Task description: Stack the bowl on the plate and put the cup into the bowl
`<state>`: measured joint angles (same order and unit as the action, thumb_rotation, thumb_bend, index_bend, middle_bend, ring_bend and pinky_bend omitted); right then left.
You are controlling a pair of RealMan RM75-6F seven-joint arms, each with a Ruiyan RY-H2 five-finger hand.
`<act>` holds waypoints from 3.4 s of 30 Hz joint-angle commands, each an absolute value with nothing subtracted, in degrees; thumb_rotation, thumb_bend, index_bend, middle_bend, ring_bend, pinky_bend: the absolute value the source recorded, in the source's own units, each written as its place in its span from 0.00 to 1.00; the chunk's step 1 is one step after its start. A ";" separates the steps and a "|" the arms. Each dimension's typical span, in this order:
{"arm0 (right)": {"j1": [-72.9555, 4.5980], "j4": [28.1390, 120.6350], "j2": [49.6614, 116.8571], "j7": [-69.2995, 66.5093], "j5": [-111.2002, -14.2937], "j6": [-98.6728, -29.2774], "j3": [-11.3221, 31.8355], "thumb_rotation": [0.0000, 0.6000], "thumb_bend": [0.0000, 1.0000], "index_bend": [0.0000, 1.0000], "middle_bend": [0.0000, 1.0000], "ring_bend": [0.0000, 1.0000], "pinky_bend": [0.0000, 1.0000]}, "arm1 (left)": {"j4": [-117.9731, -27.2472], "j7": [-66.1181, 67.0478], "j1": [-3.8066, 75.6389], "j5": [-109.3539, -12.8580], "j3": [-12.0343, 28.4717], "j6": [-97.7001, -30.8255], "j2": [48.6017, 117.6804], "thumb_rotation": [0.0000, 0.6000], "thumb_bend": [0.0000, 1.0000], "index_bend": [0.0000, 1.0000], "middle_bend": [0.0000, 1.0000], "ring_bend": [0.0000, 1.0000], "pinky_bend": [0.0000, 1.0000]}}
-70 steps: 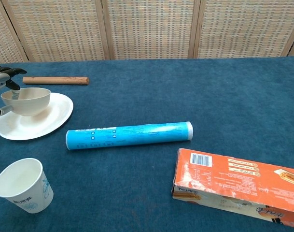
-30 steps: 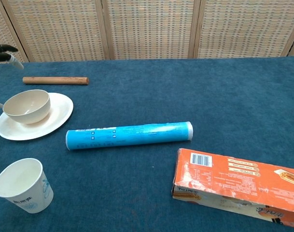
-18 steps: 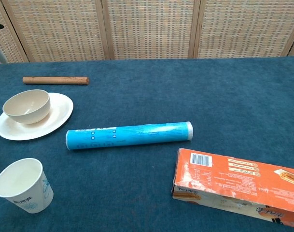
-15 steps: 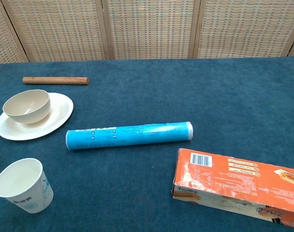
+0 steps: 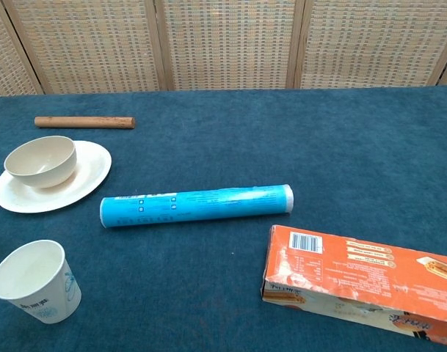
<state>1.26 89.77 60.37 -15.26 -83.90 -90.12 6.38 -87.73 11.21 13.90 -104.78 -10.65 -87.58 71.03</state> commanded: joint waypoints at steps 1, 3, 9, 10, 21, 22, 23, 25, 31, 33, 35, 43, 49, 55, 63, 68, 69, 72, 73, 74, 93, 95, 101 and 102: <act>1.23 89.71 60.32 -15.49 -83.71 -89.94 6.42 1.00 0.17 0.00 0.00 0.00 0.00 | -87.38 12.01 13.90 -105.67 -11.18 -85.96 72.08 1.00 0.29 0.44 0.00 0.00 0.00; 1.22 89.77 60.15 -15.65 -83.60 -89.91 6.52 1.00 0.17 0.00 0.00 0.00 0.00 | -87.41 12.62 13.99 -106.10 -11.32 -85.05 72.59 1.00 0.30 0.44 0.00 0.00 0.00; 1.20 89.51 60.27 -15.94 -83.62 -89.77 6.44 1.00 0.17 0.00 0.00 0.00 0.00 | -88.28 14.21 14.54 -106.90 -11.23 -82.33 74.16 1.00 0.30 0.44 0.00 0.00 0.00; 1.20 89.50 60.27 -15.99 -83.61 -89.77 6.45 1.00 0.17 0.00 0.00 0.00 0.00 | -88.42 14.57 14.63 -107.05 -11.18 -81.97 74.42 1.00 0.30 0.44 0.00 0.00 0.00; 1.31 89.23 60.22 -16.79 -83.41 -89.84 6.57 1.00 0.17 0.00 0.00 0.00 0.00 | -89.65 17.64 15.09 -107.43 -11.41 -78.30 75.54 1.00 0.31 0.46 0.00 0.00 0.00; 1.31 89.20 60.21 -16.87 -83.40 -89.85 6.58 1.00 0.17 0.00 0.00 0.00 0.00 | -89.72 17.78 15.05 -107.49 -11.44 -78.27 75.44 1.00 0.31 0.46 0.00 0.00 0.00; 1.32 89.19 60.21 -16.92 -83.40 -89.87 6.60 1.00 0.17 0.00 0.00 0.00 0.00 | -89.73 17.84 15.02 -107.52 -11.45 -78.25 75.39 1.00 0.31 0.46 0.00 0.00 0.00; 1.33 89.17 60.22 -17.01 -83.41 -89.92 6.63 1.00 0.17 0.00 0.00 0.00 0.00 | -89.76 17.95 14.91 -107.52 -11.48 -78.21 75.27 1.00 0.31 0.47 0.00 0.00 0.00; 1.37 89.26 60.20 -16.94 -83.67 -90.07 6.54 1.00 0.17 0.00 0.00 0.00 0.00 | -89.42 18.33 14.79 -107.01 -11.17 -77.53 75.54 1.00 0.32 0.48 0.00 0.00 0.00; 1.38 89.29 60.18 -16.94 -83.67 -90.07 6.53 1.00 0.17 0.00 0.00 0.00 0.00 | -88.99 18.52 14.90 -106.86 -10.99 -76.99 76.00 1.00 0.32 0.48 0.00 0.00 0.00; 1.37 89.28 60.18 -16.96 -83.62 -90.04 6.55 1.00 0.17 0.00 0.00 0.00 0.00 | -88.69 18.55 14.99 -106.72 -10.83 -76.60 76.42 1.00 0.32 0.49 0.00 0.00 0.00; 1.39 89.20 60.15 -17.30 -83.60 -90.03 6.59 1.00 0.17 0.00 0.00 0.00 0.00 | -86.95 19.46 15.56 -106.30 -9.99 -75.00 78.49 1.00 0.39 0.52 0.00 0.00 0.00; 1.53 89.27 60.01 -17.64 -83.84 -90.32 6.53 1.00 0.17 0.00 0.00 0.00 0.00 | -83.79 19.06 15.88 -106.83 -9.36 -75.29 81.04 1.00 0.47 0.56 0.00 0.00 0.00; 1.50 89.30 60.03 -17.56 -83.99 -90.36 6.50 1.00 0.17 0.00 0.00 0.00 0.00 | -82.71 18.14 15.69 -107.48 -9.40 -76.71 81.47 1.00 0.48 0.58 0.00 0.00 0.00; 1.57 89.38 60.00 -17.64 -83.97 -90.46 6.51 1.00 0.17 0.00 0.00 0.00 0.00 | -83.51 17.58 15.86 -107.27 -8.41 -78.32 80.21 1.00 0.48 0.59 0.00 0.00 0.00; 1.64 89.25 60.00 -17.89 -83.97 -90.59 6.55 1.00 0.17 0.00 0.00 0.00 0.00 | -84.69 17.09 16.22 -106.24 -6.71 -79.49 78.66 1.00 0.48 0.59 0.00 0.00 0.00; 1.63 89.23 60.00 -17.89 -84.01 -90.60 6.54 1.00 0.17 0.00 0.00 0.00 0.00 | -84.85 16.91 16.30 -105.88 -6.21 -79.80 78.31 1.00 0.48 0.59 0.00 0.00 0.00; 1.63 89.20 60.01 -17.92 -84.05 -90.61 6.53 1.00 0.17 0.00 0.00 0.00 0.00 | -85.16 15.99 16.47 -104.51 -4.71 -80.60 77.45 1.00 0.48 0.59 0.00 0.00 0.00; 1.63 89.20 60.01 -17.91 -84.04 -90.61 6.53 1.00 0.17 0.00 0.00 0.00 0.00 | -85.06 15.27 16.57 -103.70 -3.90 -80.96 77.18 1.00 0.48 0.59 0.00 0.00 0.00; 1.58 89.20 60.03 -17.78 -84.12 -90.52 6.48 1.00 0.17 0.00 0.00 0.00 0.00 | -84.50 14.47 16.74 -101.78 -1.89 -81.73 76.78 1.00 0.48 0.59 0.00 0.00 0.00; 1.41 89.14 60.13 -17.49 -83.75 -90.09 6.55 1.00 0.17 0.00 0.00 0.00 0.00 | -73.74 9.90 24.76 -85.96 10.87 -74.28 80.10 1.00 0.48 0.59 0.00 0.00 0.00; 1.38 89.12 60.14 -17.49 -83.67 -90.01 6.58 1.00 0.17 0.00 0.00 0.00 0.00 | -72.77 10.04 25.35 -84.63 11.20 -73.03 80.68 1.00 0.49 0.59 0.00 0.00 0.00; 1.26 89.04 60.18 -17.48 -83.40 -89.64 6.62 1.00 0.17 0.00 0.00 0.00 0.00 | -69.76 10.39 26.56 -81.78 11.61 -70.47 82.43 1.00 0.49 0.59 0.00 0.00 0.00; 1.24 89.05 60.18 -17.46 -83.39 -89.57 6.60 1.00 0.17 0.00 0.00 0.00 0.00 | -69.41 10.30 26.67 -81.57 11.61 -70.27 82.63 1.00 0.49 0.59 0.00 0.00 0.00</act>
